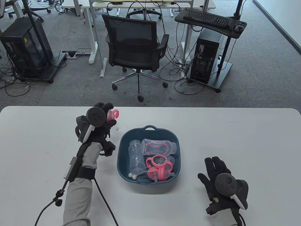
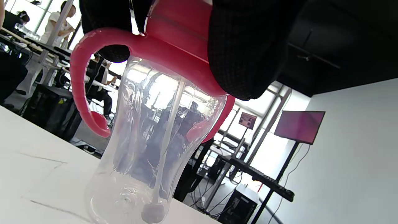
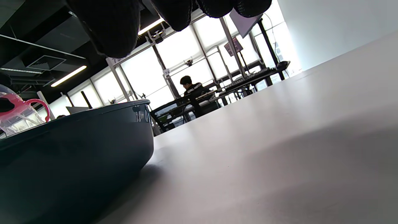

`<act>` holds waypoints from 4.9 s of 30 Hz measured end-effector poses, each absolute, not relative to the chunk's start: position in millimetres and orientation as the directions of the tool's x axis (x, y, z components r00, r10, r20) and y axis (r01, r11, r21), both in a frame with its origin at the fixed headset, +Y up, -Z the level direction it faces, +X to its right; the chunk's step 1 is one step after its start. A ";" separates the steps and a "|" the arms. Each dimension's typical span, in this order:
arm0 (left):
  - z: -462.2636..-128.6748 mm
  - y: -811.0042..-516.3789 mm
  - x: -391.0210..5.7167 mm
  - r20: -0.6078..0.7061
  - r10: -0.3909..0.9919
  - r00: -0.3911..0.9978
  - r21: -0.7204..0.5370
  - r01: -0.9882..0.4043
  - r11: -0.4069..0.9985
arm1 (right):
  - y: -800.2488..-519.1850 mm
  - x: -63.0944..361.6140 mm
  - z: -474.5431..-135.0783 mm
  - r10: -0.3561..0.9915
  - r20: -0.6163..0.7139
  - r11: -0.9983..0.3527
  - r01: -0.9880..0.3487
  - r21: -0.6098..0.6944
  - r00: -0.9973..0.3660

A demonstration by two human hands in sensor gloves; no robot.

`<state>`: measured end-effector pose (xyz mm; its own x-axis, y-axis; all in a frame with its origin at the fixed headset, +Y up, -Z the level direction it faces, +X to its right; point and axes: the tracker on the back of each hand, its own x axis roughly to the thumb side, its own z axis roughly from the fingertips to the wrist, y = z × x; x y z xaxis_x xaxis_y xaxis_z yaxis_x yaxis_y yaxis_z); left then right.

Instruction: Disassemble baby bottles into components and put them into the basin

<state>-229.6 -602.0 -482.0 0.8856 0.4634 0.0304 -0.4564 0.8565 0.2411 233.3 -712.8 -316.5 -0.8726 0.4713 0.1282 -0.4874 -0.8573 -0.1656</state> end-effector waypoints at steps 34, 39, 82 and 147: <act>-334.8 -578.8 -63.6 0.476 0.589 0.653 0.061 -0.693 0.719 | -700.9 196.1 -310.5 0.615 0.382 -0.708 -0.696 -0.116 -0.690; -323.3 -589.5 -47.8 0.493 0.614 0.617 0.000 -0.705 0.709 | -705.9 194.8 -315.5 0.662 0.388 -0.677 -0.733 -0.056 -0.641; -318.4 -619.7 -44.1 0.543 0.708 0.453 -0.123 -0.791 0.600 | -722.3 198.8 -318.2 0.708 0.414 -0.607 -0.792 -0.055 -0.572; -362.8 -663.5 -104.7 0.131 0.529 0.838 -0.044 -0.528 0.848 | -724.5 213.9 -319.3 0.730 0.341 -0.592 -0.798 -0.116 -0.592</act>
